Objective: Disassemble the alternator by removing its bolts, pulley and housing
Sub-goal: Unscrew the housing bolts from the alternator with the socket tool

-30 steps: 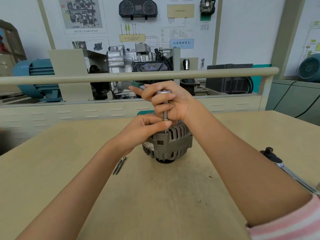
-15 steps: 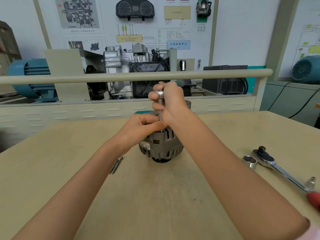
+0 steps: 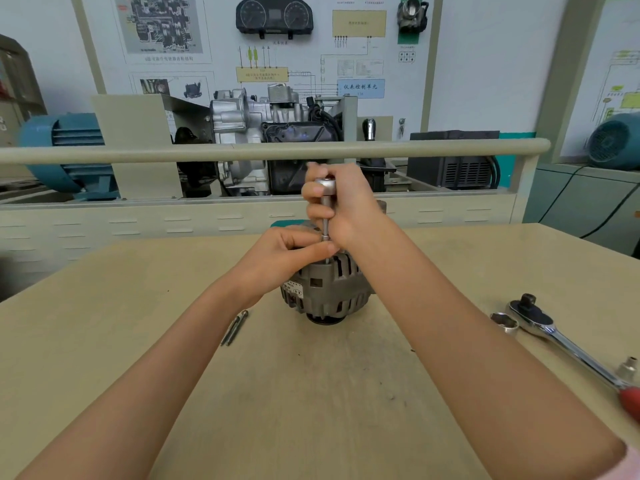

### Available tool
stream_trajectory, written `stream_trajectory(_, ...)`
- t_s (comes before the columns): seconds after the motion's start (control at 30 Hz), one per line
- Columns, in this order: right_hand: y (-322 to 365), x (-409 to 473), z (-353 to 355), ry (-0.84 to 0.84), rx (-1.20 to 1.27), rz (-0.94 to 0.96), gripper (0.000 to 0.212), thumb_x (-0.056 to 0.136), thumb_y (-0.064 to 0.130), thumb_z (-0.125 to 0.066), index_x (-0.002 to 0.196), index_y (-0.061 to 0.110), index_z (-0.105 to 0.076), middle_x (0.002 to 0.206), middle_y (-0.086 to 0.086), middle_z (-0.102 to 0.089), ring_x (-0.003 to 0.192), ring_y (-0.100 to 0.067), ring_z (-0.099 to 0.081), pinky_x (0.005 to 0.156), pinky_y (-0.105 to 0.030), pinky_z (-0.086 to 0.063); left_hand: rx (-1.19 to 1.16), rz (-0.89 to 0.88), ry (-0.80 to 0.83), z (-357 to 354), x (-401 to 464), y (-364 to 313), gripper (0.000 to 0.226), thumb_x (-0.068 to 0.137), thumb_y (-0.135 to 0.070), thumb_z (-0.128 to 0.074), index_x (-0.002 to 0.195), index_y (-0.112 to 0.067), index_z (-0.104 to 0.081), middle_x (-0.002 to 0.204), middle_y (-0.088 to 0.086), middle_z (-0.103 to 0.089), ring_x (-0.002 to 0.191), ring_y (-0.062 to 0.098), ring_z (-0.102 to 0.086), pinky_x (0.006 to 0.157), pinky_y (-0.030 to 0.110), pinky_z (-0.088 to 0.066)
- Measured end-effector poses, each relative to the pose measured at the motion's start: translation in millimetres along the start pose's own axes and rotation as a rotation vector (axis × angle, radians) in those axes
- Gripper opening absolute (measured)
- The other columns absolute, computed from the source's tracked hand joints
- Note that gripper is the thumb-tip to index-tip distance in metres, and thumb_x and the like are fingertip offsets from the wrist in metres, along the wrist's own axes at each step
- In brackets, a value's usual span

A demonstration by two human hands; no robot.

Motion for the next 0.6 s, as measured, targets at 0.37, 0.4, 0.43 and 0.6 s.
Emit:
stream_trajectory(0.37,-6.7,0.7,-12.4,0.208,-0.067,-0.243,0.023,0.096,0.006,-0.028,0.087,0.010,-0.048,0.044,0.010,-0.041,0.027,-0.002,-0.033,0.026,-0.012,-0.012,-0.023,0.008,-0.001,-2.9,1.1,1.8,0.032,0.079,-0.035,-0.064,0.087,-0.005,-0.072,0.097,0.023,-0.066,0.081,0.016,-0.061,0.072,0.027,-0.047)
stream_trajectory(0.4,-9.8,0.1,-14.7,0.274,-0.058,-0.318,0.023,0.097,0.009,-0.029,0.091,0.008,-0.051,0.045,0.010,-0.042,0.026,-0.002,-0.033,0.027,-0.011,-0.011,-0.025,0.003,0.002,-2.2,1.3,2.4,0.041,0.077,-0.038,-0.063,0.090,-0.001,-0.071,0.099,0.024,-0.064,0.083,0.018,-0.061,0.072,0.027,-0.048)
stream_trajectory(0.43,-11.7,-0.7,-15.1,0.308,-0.046,-0.363,0.024,0.098,0.011,-0.029,0.093,0.006,-0.053,0.046,0.009,-0.043,0.026,-0.002,-0.034,0.027,-0.011,-0.011,-0.025,-0.001,0.006,-1.5,1.5,2.9,0.046,0.075,-0.040,-0.063,0.093,0.002,-0.071,0.100,0.024,-0.063,0.084,0.020,-0.061,0.073,0.028,-0.048)
stream_trajectory(0.6,-7.3,-2.8,-9.4,0.227,0.080,-0.284,0.021,0.096,0.008,-0.030,0.087,0.008,-0.049,0.045,0.009,-0.043,0.027,-0.002,-0.036,0.026,-0.011,-0.013,-0.051,-0.019,0.027,-2.5,0.5,0.6,0.019,0.075,-0.037,-0.063,0.080,-0.029,-0.079,0.089,-0.005,-0.069,0.086,0.008,-0.065,0.075,0.021,-0.053)
Point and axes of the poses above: each hand's wrist, its own x-axis towards the middle knuckle, its own z-axis out of the back of the hand, y = z × x, the point moved 7 cm from there along x, towards the middle knuckle
